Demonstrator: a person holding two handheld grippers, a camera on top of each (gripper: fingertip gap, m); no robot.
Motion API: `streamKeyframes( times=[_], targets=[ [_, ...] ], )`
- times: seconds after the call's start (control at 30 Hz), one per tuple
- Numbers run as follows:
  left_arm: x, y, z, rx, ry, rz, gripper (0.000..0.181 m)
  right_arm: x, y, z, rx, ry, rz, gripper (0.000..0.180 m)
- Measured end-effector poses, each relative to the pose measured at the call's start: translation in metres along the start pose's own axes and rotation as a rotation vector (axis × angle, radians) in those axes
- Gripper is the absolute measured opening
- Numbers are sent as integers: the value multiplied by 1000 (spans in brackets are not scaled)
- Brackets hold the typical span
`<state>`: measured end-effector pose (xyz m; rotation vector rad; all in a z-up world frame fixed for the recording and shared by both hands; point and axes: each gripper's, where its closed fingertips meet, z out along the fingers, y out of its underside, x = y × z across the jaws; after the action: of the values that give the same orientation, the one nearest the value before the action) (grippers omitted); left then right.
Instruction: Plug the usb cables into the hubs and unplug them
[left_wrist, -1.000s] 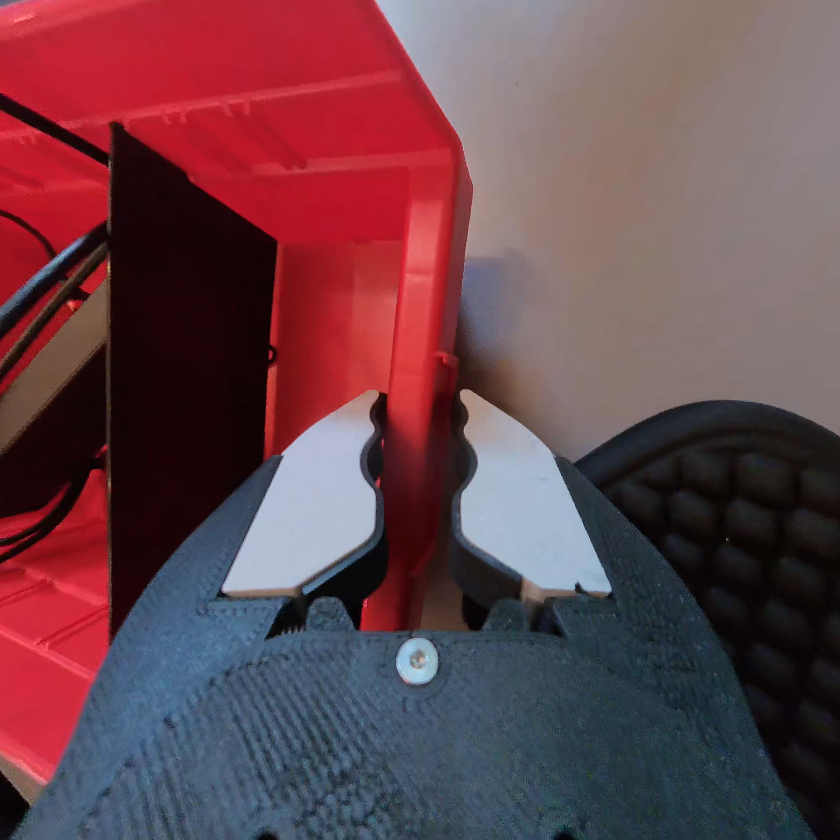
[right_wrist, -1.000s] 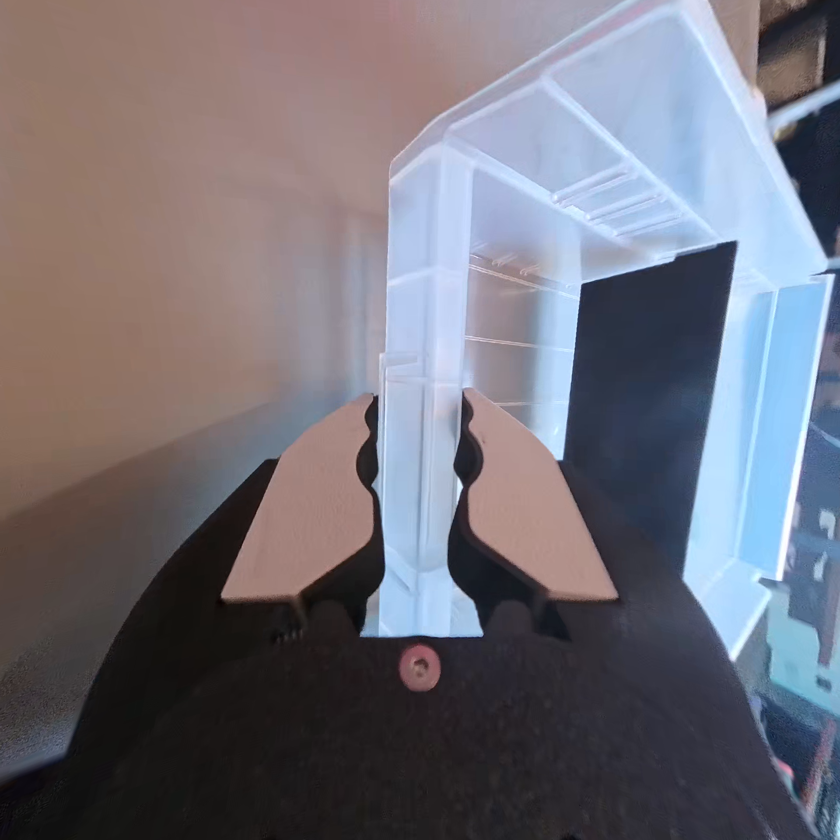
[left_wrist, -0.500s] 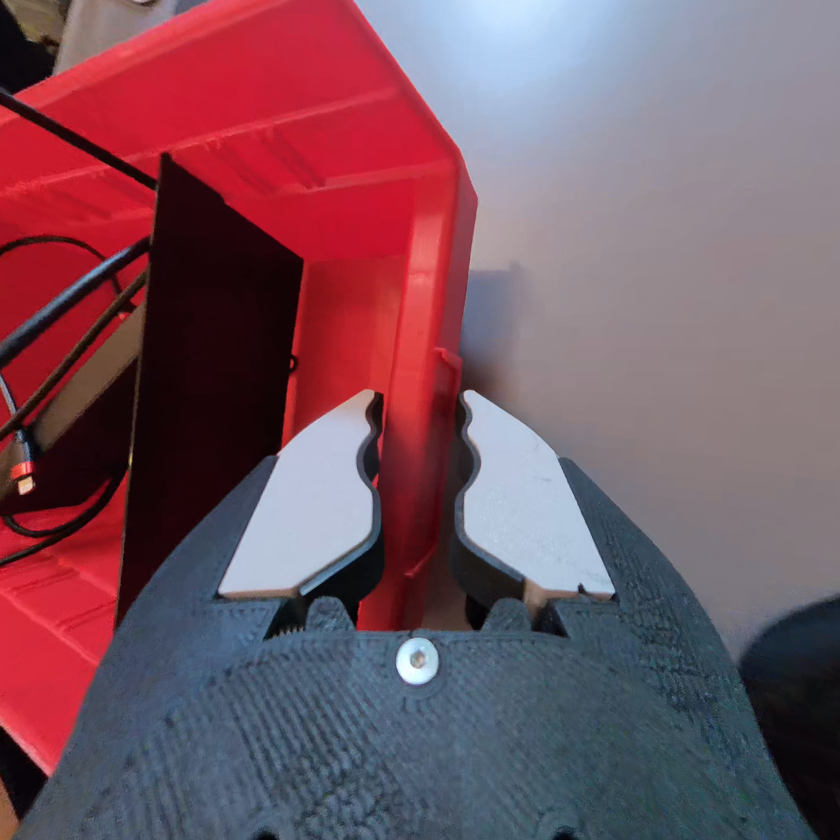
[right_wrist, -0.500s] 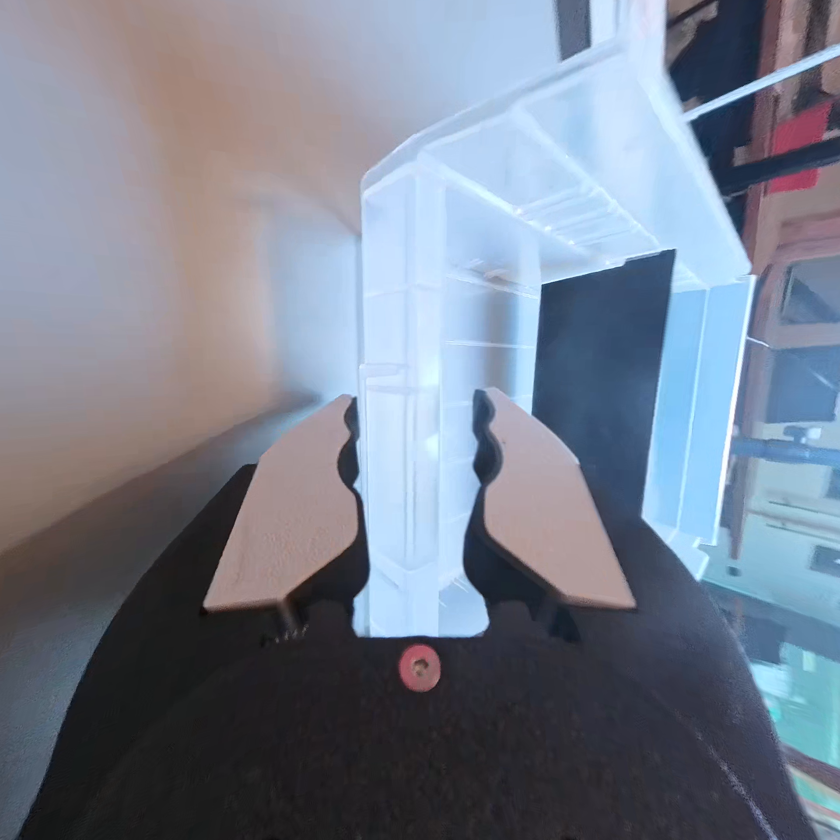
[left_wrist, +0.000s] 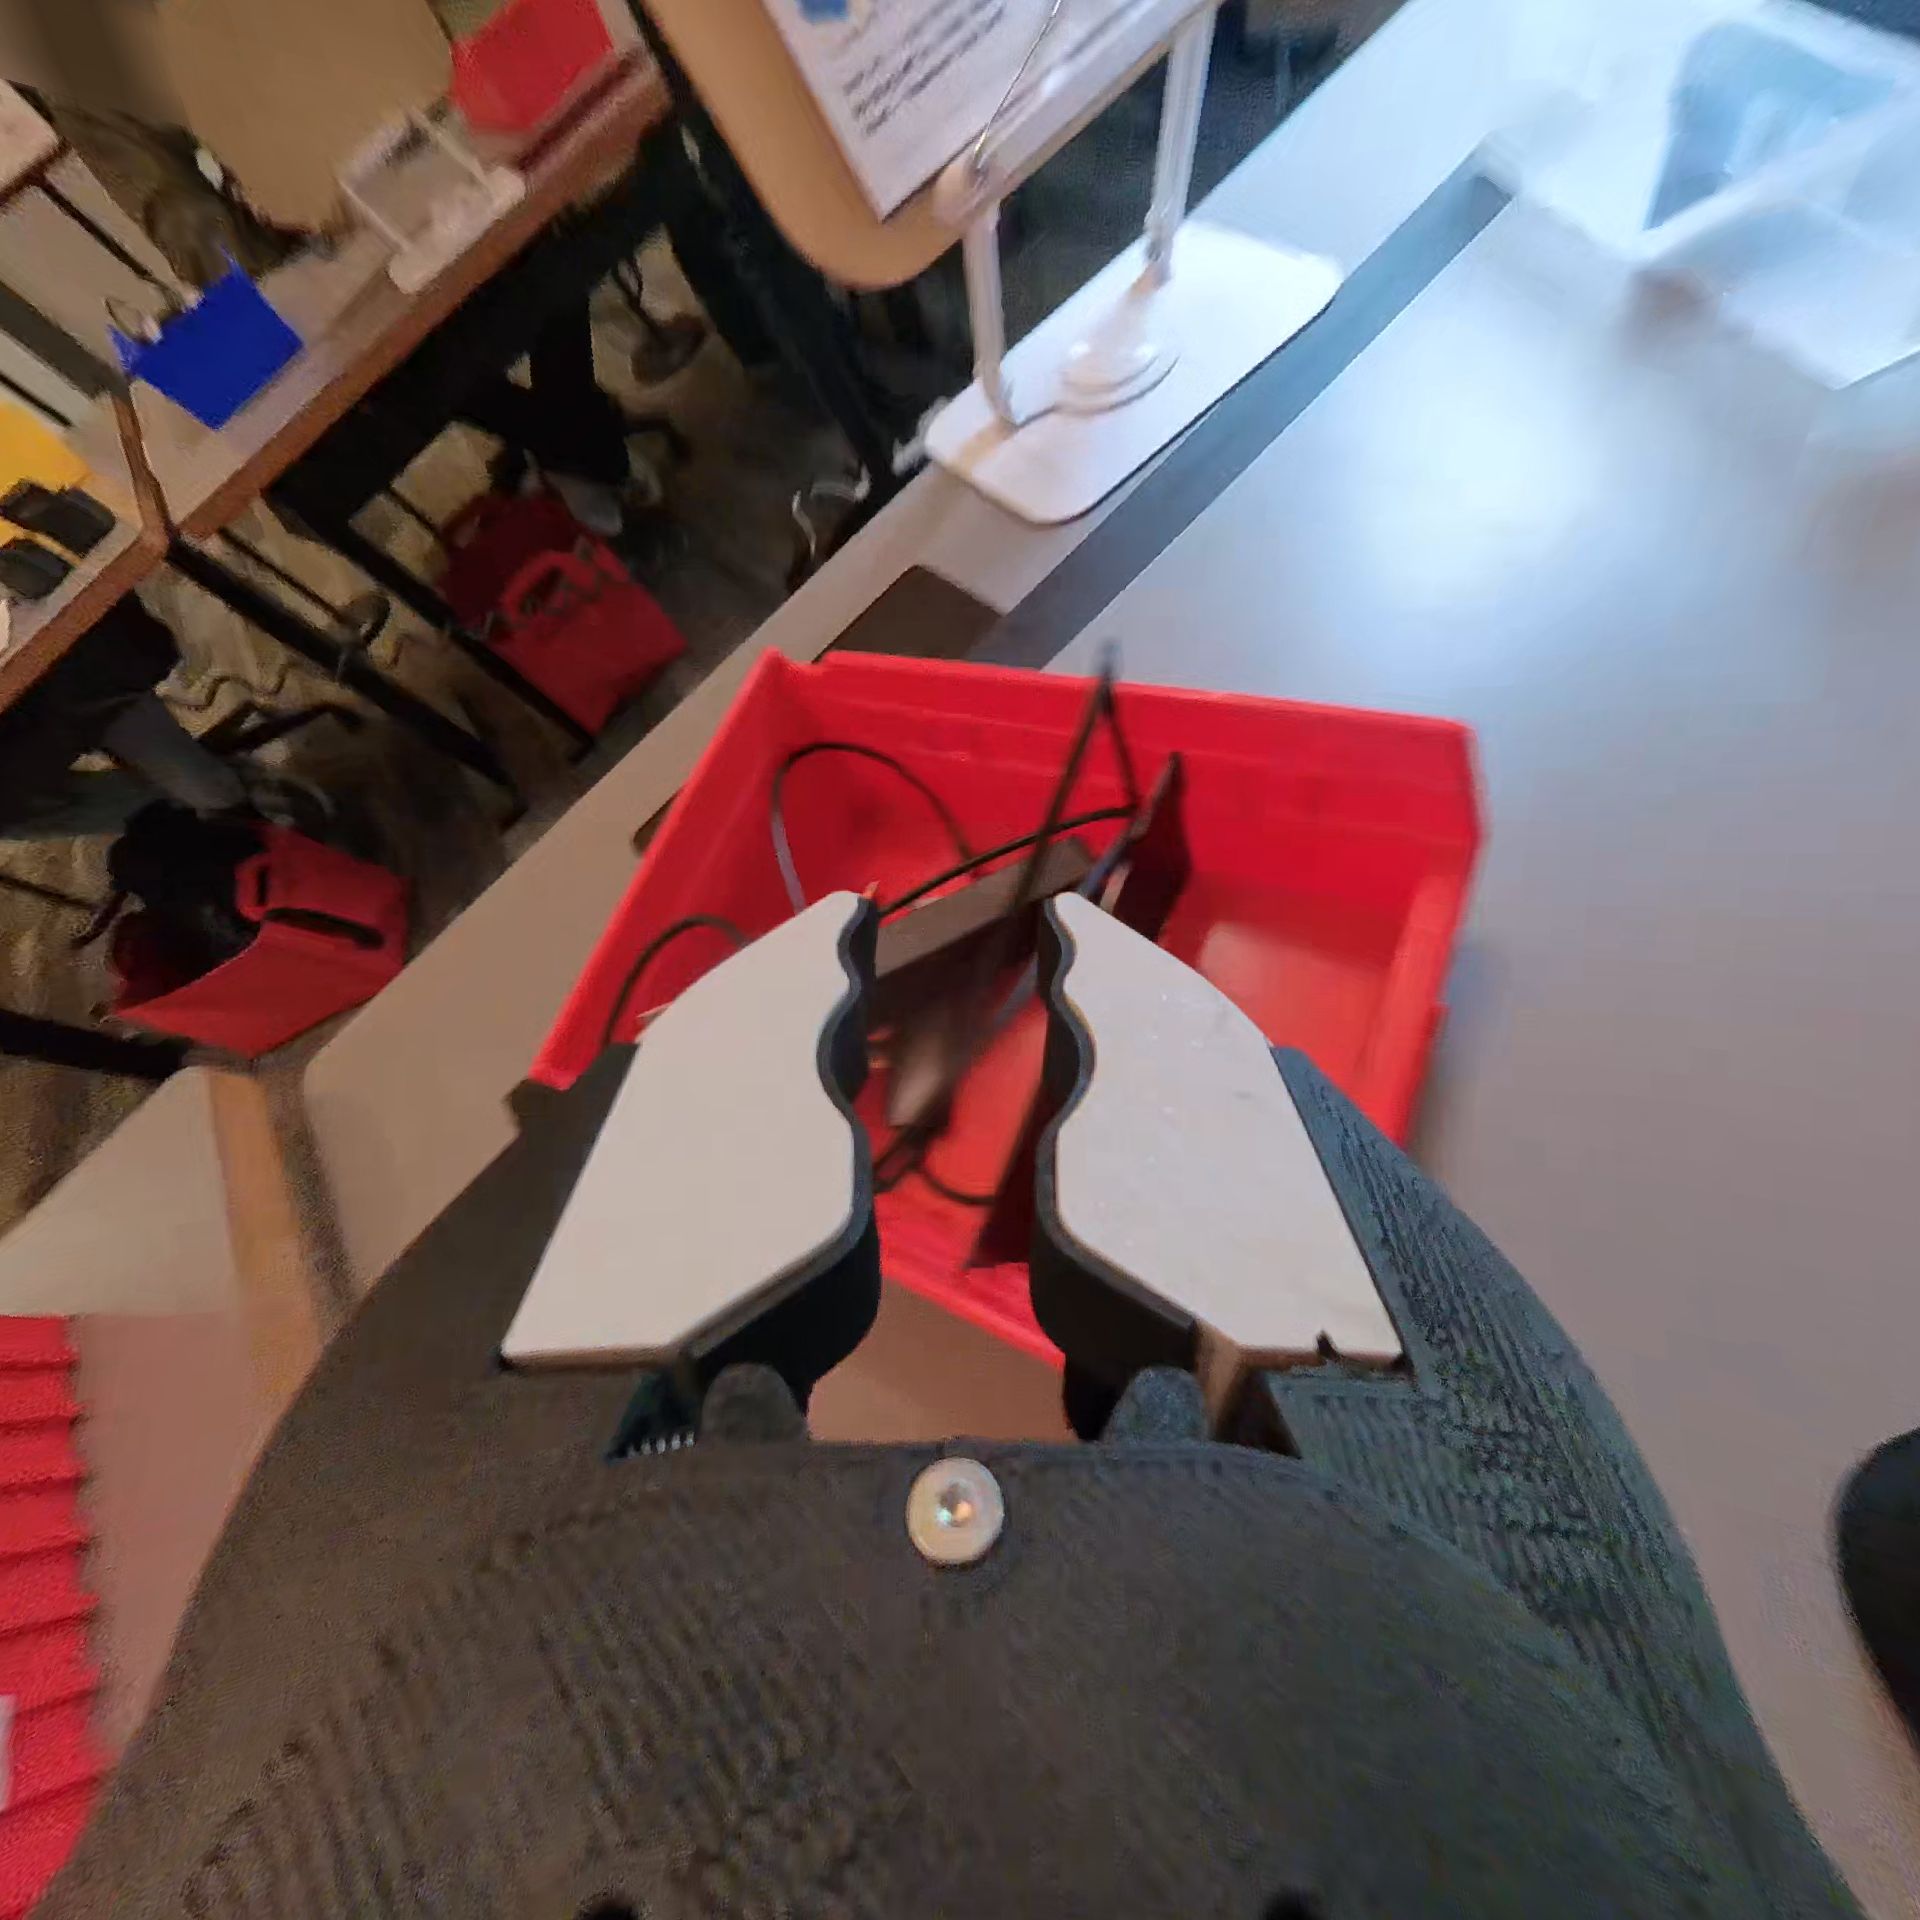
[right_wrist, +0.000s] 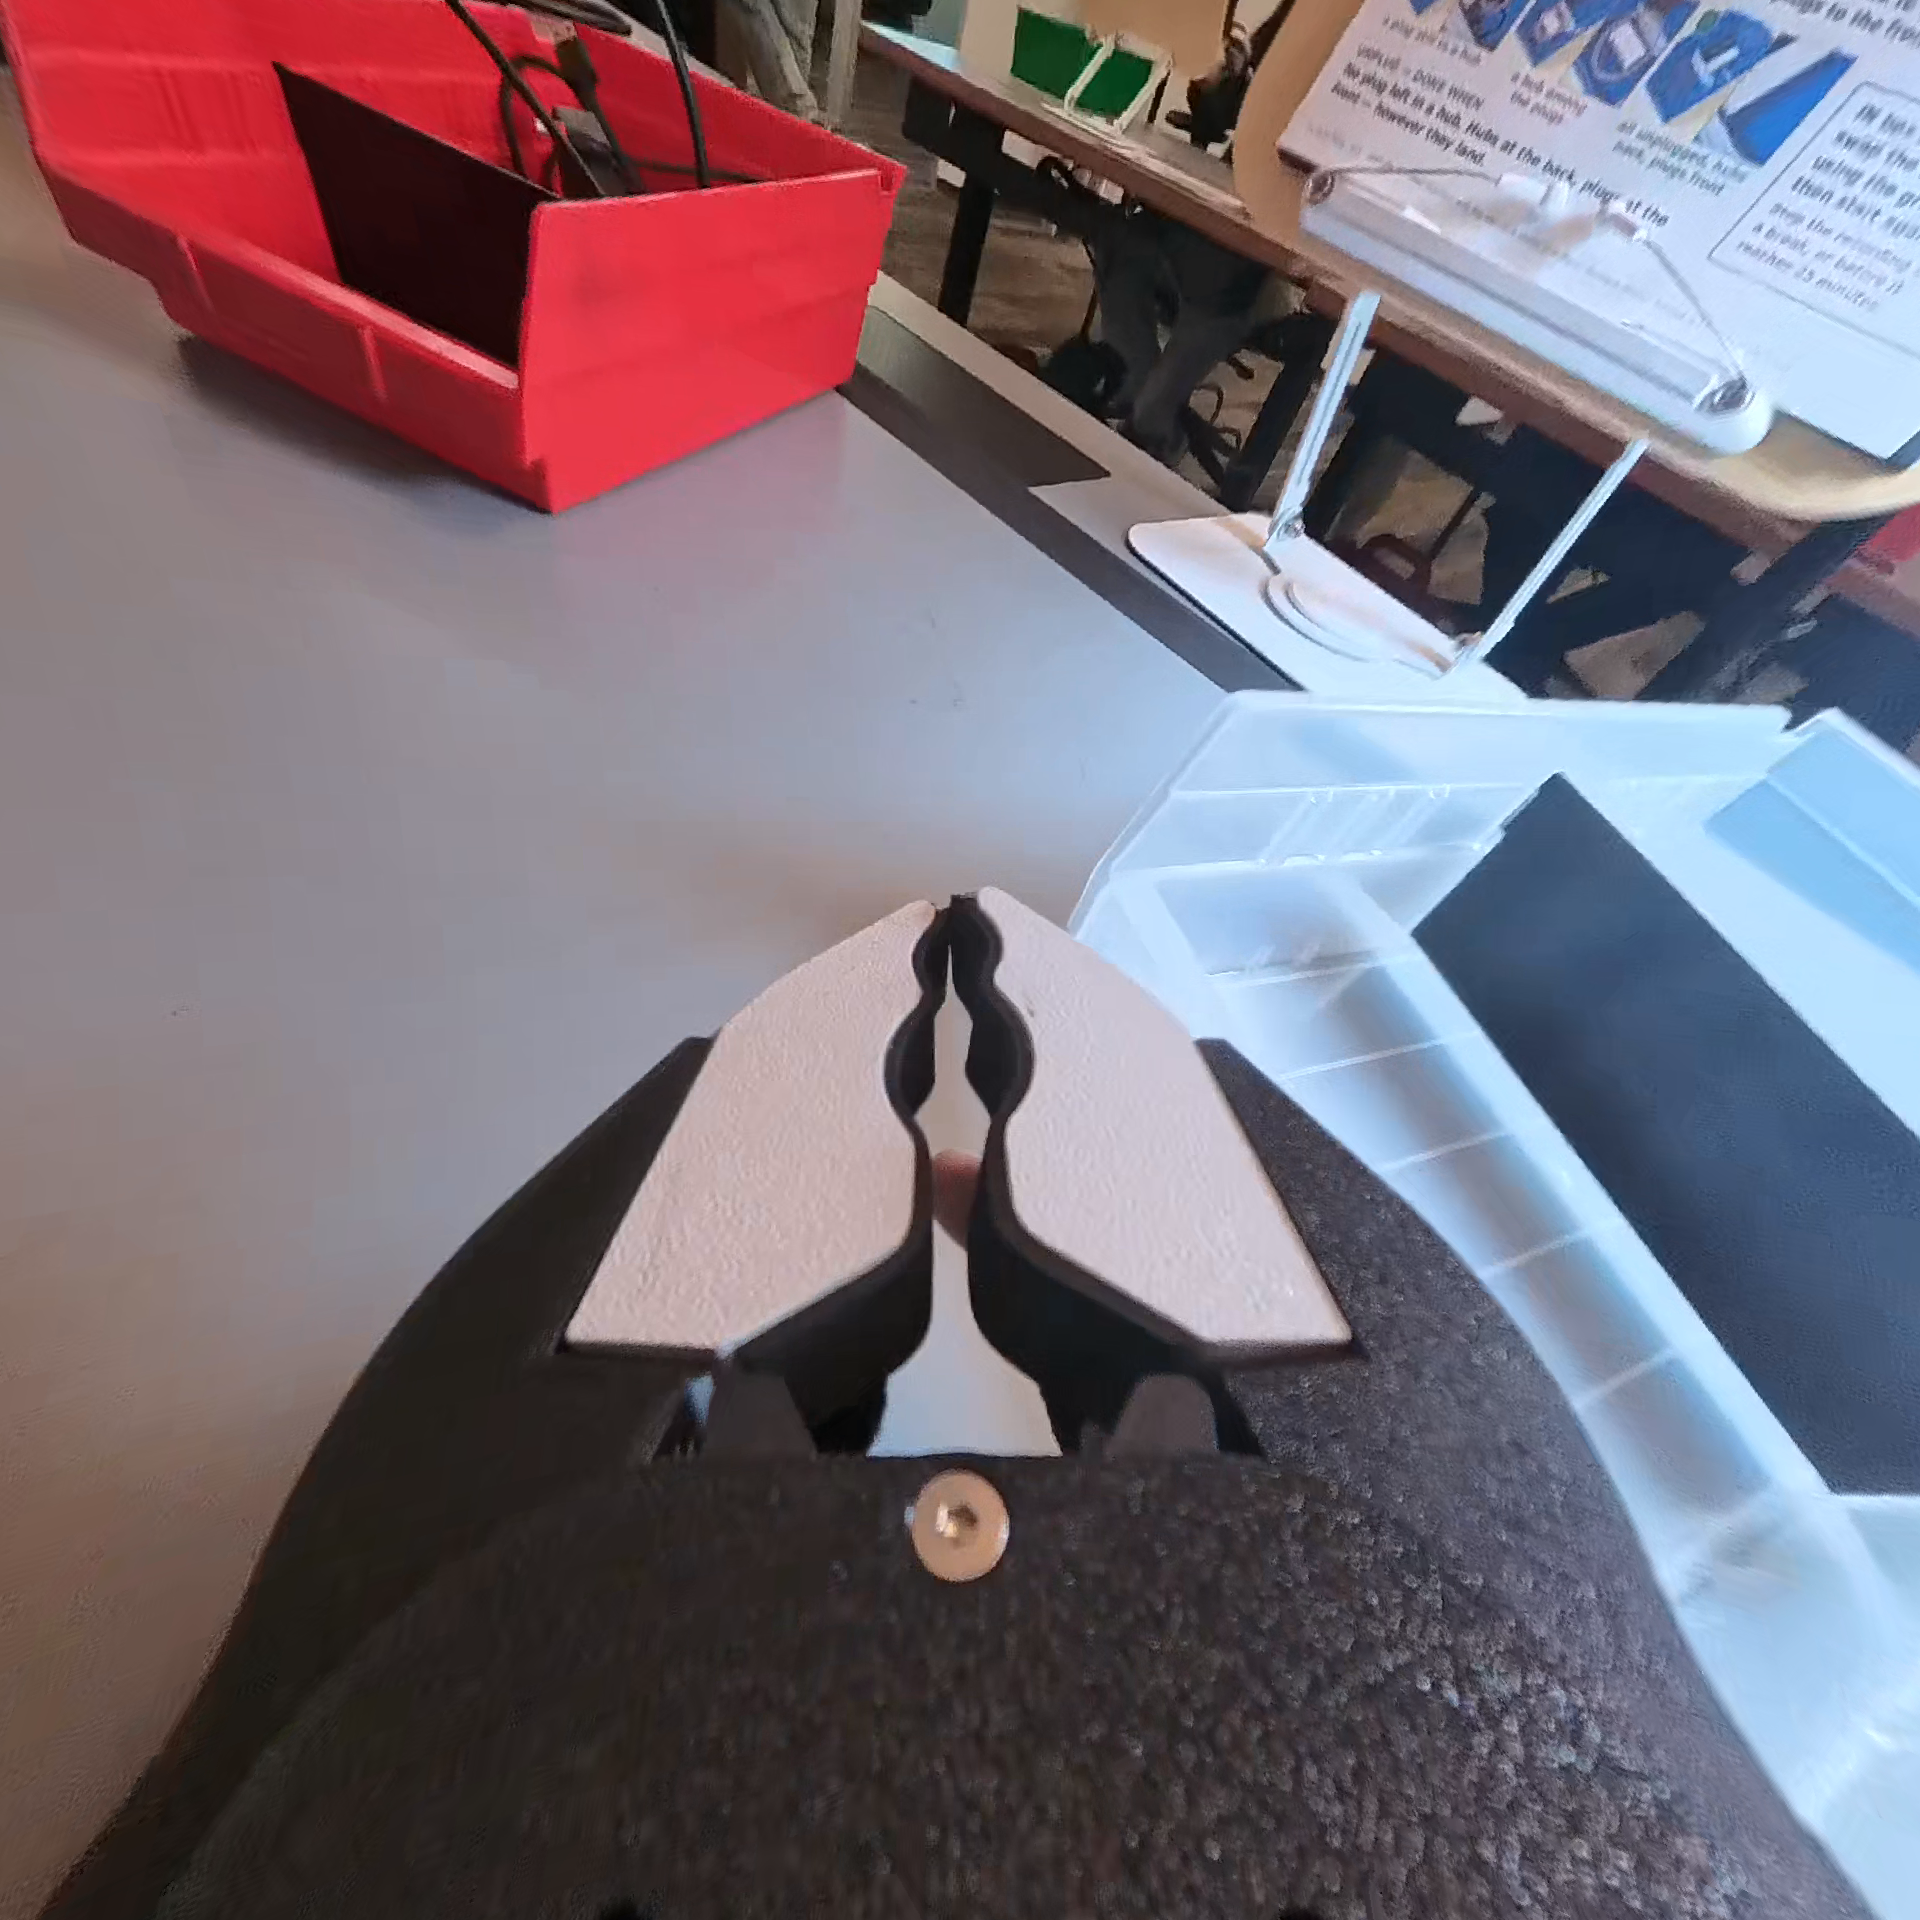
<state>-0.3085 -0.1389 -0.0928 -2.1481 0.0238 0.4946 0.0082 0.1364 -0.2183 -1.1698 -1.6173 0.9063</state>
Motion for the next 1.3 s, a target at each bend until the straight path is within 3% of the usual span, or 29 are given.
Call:
streamKeyframes(
  times=[0.13,0.4,0.6,0.7,0.8,0.9,1.03,1.17,1.3],
  targets=[
    [-41,17,43,-298,-20,253,31,0,8,3,7,7,36,2],
    [-32,76,134,-747,196,629,49,14,14,0,15,104,91,20],
    [-14,113,152,-918,371,683,59,35,4,-12,82,210,134,50],
    [-13,125,161,-930,381,710,53,38,4,-14,89,209,153,54],
    [-13,129,168,-908,366,761,36,39,5,-15,88,204,161,54],
    [-23,115,163,-859,303,815,29,39,5,-16,89,200,163,53],
    [-53,68,139,-761,133,787,29,38,2,-19,95,193,150,53],
    [-82,-1,101,-586,-117,765,29,36,-4,-24,118,193,137,51],
    [-74,-81,57,-311,-290,704,29,30,-8,-24,132,182,129,49]
  ],
)
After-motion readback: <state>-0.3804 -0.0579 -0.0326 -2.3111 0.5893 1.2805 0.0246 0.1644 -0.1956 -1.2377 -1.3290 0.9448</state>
